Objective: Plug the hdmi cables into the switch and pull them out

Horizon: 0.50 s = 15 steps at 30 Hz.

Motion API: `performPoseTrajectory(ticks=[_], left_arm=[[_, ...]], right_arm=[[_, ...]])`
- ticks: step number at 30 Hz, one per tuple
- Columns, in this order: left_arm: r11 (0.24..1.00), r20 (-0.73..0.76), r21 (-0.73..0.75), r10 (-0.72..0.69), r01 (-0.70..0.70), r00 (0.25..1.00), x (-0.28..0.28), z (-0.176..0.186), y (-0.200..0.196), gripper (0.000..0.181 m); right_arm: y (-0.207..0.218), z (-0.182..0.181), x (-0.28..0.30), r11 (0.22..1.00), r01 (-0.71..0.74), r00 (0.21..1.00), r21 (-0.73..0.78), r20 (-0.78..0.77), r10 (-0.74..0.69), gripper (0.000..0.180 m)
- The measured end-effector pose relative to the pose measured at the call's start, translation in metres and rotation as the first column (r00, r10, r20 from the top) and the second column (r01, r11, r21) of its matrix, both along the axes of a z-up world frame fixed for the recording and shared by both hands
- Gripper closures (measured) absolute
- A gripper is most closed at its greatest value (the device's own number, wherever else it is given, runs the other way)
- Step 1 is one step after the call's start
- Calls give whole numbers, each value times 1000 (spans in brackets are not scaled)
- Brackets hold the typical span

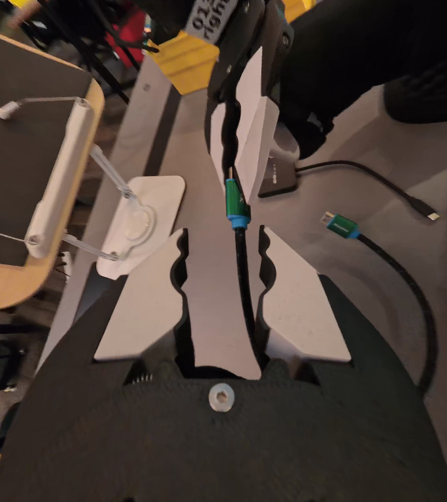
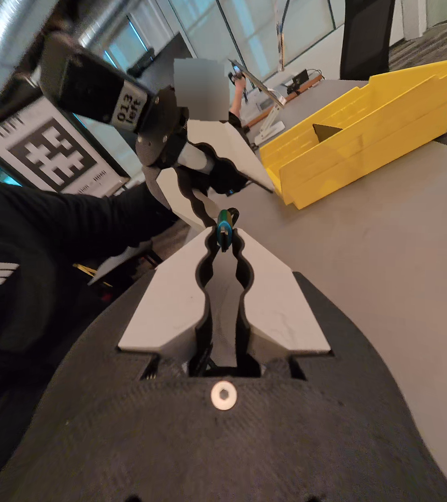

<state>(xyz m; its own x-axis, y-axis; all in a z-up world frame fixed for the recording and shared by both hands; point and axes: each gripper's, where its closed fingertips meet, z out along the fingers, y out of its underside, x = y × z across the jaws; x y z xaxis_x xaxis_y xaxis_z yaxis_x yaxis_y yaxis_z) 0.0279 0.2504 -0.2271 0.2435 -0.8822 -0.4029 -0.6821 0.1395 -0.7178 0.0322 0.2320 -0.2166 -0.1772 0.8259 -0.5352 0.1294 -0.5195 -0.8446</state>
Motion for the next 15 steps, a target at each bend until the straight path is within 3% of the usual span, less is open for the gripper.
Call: performPoseTrajectory(ticks=[6, 10, 15], left_arm=[[980, 15, 200, -27, 24, 1000, 14, 12, 0, 131], [941, 42, 339, -15, 0, 999, 21, 19, 2, 147], [928, 57, 373, -39, 15, 998, 27, 19, -4, 161]], right_arm=[[2, 15, 7, 985, -47, 991, -165, -129, 26, 171], [0, 18, 8, 974, -73, 985, -214, -169, 37, 171], [-1, 19, 12, 959, -110, 977, -261, -207, 56, 171]])
